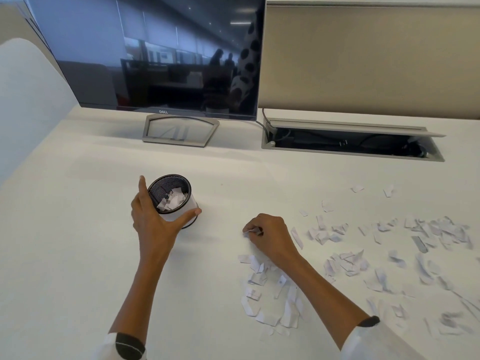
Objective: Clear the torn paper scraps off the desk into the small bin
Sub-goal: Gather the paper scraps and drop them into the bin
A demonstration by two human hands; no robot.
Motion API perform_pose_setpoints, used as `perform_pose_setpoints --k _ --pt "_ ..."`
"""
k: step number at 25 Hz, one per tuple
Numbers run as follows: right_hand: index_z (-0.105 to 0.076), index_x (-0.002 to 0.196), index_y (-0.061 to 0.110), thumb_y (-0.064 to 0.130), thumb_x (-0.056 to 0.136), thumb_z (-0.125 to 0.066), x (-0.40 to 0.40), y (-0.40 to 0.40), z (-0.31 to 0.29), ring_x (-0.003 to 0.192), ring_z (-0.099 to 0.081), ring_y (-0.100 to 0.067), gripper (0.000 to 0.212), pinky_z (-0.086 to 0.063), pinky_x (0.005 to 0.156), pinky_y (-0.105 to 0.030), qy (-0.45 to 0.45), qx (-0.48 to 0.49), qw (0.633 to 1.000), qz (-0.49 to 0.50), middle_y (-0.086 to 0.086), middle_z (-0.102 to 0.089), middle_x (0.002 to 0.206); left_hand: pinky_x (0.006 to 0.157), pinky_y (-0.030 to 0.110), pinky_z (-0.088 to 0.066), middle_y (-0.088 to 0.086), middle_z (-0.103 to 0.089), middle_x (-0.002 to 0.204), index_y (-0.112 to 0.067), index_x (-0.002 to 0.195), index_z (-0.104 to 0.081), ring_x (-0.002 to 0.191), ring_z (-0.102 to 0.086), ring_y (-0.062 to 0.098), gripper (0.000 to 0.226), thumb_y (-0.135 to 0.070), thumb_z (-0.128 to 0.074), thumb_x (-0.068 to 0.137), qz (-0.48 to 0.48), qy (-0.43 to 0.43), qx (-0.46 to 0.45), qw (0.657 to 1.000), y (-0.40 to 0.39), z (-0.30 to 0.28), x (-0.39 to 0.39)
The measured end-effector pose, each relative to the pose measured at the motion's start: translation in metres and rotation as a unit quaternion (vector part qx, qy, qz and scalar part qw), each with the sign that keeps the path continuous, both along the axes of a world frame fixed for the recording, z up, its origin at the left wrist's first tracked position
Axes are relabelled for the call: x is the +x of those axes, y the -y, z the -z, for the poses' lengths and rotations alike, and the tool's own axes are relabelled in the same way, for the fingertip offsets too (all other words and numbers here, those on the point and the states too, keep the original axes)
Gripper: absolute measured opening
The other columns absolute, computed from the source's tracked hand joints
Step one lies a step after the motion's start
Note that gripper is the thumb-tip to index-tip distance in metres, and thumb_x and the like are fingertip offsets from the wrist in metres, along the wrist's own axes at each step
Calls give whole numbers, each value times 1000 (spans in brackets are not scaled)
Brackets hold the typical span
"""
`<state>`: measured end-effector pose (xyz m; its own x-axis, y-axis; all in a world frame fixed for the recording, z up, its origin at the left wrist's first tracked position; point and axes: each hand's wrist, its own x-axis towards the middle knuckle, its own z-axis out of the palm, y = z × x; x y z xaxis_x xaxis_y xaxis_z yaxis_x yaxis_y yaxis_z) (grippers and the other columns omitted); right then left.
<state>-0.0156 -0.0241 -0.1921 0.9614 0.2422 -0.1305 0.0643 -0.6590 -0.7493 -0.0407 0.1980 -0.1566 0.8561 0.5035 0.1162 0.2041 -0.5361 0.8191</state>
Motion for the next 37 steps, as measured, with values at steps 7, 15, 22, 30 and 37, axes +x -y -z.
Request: perform_pose_setpoints --k 7,15,22,30,37 --pt "-68 84 17 9 72 -77 10 -3 -64 66 -61 -4 17 -52 65 -18 -1 255 960 115 4 -70 77 101 20 -30 0 -38 148 -22 148 -18 131 -40 15 112 -21 -88 60 4 26 -75 997 11 4 -3" --pt "-68 91 20 13 72 -78 -16 14 -136 75 -59 -5 22 -41 58 -5 17 131 991 -17 3 -71 89 82 1 -41 -31 -53 120 -46 122 -39 111 -51 -14 87 -25 -86 51 193 62 -167 965 109 -30 -46" --pt "-70 79 30 20 74 -76 -57 114 -119 79 -60 -3 13 -45 61 -12 67 180 970 145 17 -70 88 89 22 -47 -33 -51 116 -39 121 -40 111 -53 -7 88 -21 -84 47 244 37 -215 945 162 -43 -80" --pt "-66 113 16 4 88 -54 -23 308 -32 116 -48 -36 30 -39 95 -38 77 -181 905 377 -15 -55 126 81 5 -46 -10 -57 118 -31 115 -43 102 -59 -6 91 16 -84 49 335 32 -243 910 230 -46 -79" --pt "-42 138 25 4 88 -49 -1 355 -3 124 -43 -31 55 -42 95 -40 -1 -365 899 242 -8 -37 145 99 29 -45 -2 -60 123 -34 121 -41 114 -59 8 95 -6 -85 41 357 21 -229 905 260 -26 -80"
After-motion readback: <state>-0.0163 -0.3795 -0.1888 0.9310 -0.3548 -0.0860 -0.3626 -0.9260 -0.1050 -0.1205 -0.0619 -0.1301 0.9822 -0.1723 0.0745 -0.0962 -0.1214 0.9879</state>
